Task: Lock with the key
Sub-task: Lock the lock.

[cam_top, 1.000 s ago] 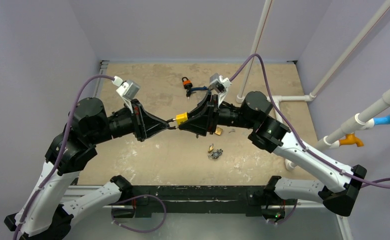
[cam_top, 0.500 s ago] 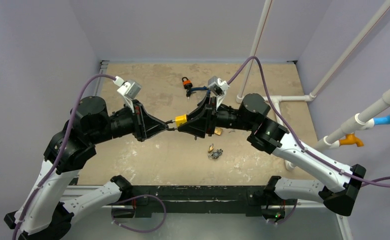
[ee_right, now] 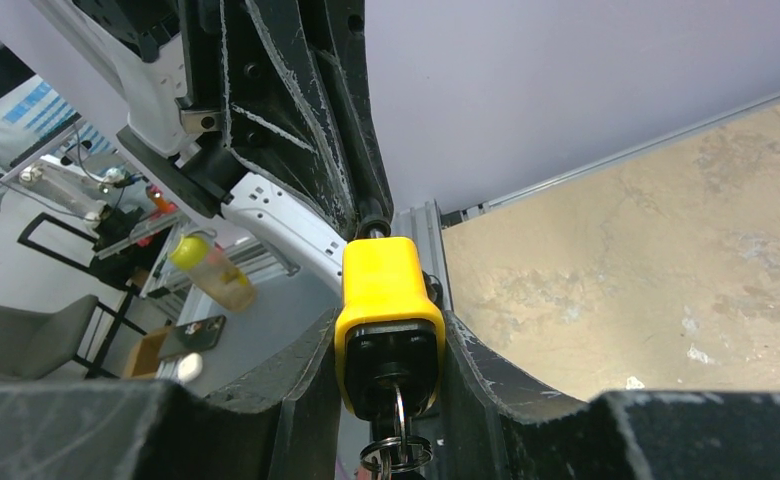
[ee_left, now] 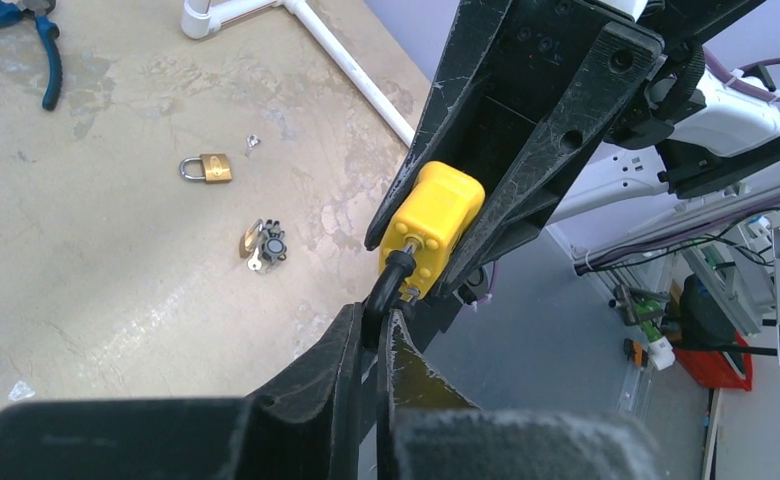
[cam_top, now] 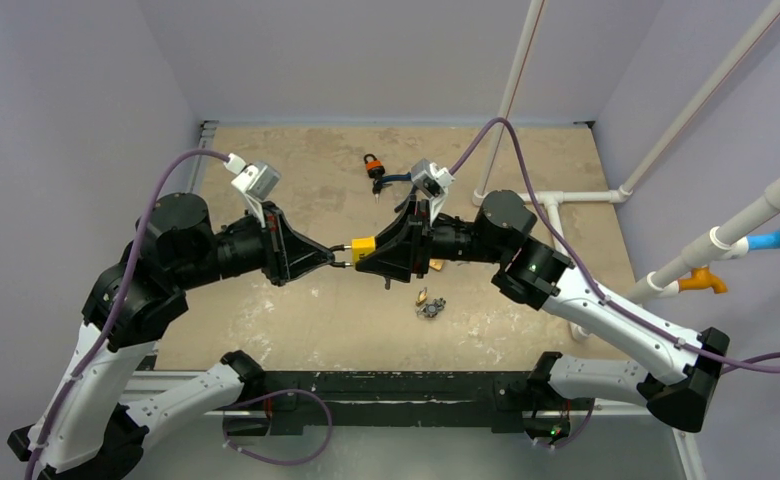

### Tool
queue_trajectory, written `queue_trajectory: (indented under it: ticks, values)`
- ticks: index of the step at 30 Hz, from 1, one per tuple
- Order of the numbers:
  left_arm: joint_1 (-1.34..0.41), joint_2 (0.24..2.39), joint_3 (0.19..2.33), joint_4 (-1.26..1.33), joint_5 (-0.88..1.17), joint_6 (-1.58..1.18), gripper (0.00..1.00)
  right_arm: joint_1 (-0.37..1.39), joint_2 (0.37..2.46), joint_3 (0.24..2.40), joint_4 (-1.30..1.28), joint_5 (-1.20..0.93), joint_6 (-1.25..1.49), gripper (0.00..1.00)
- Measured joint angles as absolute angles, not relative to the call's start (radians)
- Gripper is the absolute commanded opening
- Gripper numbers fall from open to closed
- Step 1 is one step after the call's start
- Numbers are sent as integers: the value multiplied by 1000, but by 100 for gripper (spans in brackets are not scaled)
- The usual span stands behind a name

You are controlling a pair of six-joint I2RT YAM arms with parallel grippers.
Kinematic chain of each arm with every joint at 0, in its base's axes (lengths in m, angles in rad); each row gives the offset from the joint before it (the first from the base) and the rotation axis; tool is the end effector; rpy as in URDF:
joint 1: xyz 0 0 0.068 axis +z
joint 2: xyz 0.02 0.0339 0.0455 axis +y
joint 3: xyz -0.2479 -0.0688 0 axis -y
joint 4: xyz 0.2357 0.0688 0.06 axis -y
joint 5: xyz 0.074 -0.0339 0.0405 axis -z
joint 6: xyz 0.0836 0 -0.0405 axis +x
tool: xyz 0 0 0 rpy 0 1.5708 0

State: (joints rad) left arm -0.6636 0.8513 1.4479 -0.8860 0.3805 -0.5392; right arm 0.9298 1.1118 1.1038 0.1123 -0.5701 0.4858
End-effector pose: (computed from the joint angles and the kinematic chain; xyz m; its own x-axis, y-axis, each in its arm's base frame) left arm 0.1095 -0.1250 0.4387 -0.6305 -0.1121 -0.7680 0.6159 0.5298 -0.5830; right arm 0.1372 0.2594 0.4089 -0.4099 0.1080 -0.9057 -0.9096 0.0258 0.4147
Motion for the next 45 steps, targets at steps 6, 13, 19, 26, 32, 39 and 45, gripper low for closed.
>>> queue_trajectory:
  ticks: [6, 13, 19, 26, 32, 39, 45]
  values:
    - [-662, 852, 1449, -886, 392, -538, 0, 929, 1113, 1104, 119, -586, 499, 0]
    - [-662, 845, 1442, -886, 389, -513, 0, 917, 1125, 1084, 186, -649, 581, 0]
    - [-664, 839, 1441, -886, 389, -494, 0, 914, 1135, 1084, 201, -678, 613, 0]
    - [-678, 833, 1442, -886, 360, -474, 0, 902, 1158, 1082, 257, -720, 672, 0]
    - [-689, 827, 1449, -894, 340, -424, 0, 902, 1160, 1082, 262, -728, 705, 0]
    - [-690, 827, 1454, -900, 348, -418, 0, 905, 1160, 1083, 253, -719, 699, 0]
    - [-689, 827, 1435, -887, 365, -447, 0, 911, 1163, 1102, 196, -687, 656, 0]
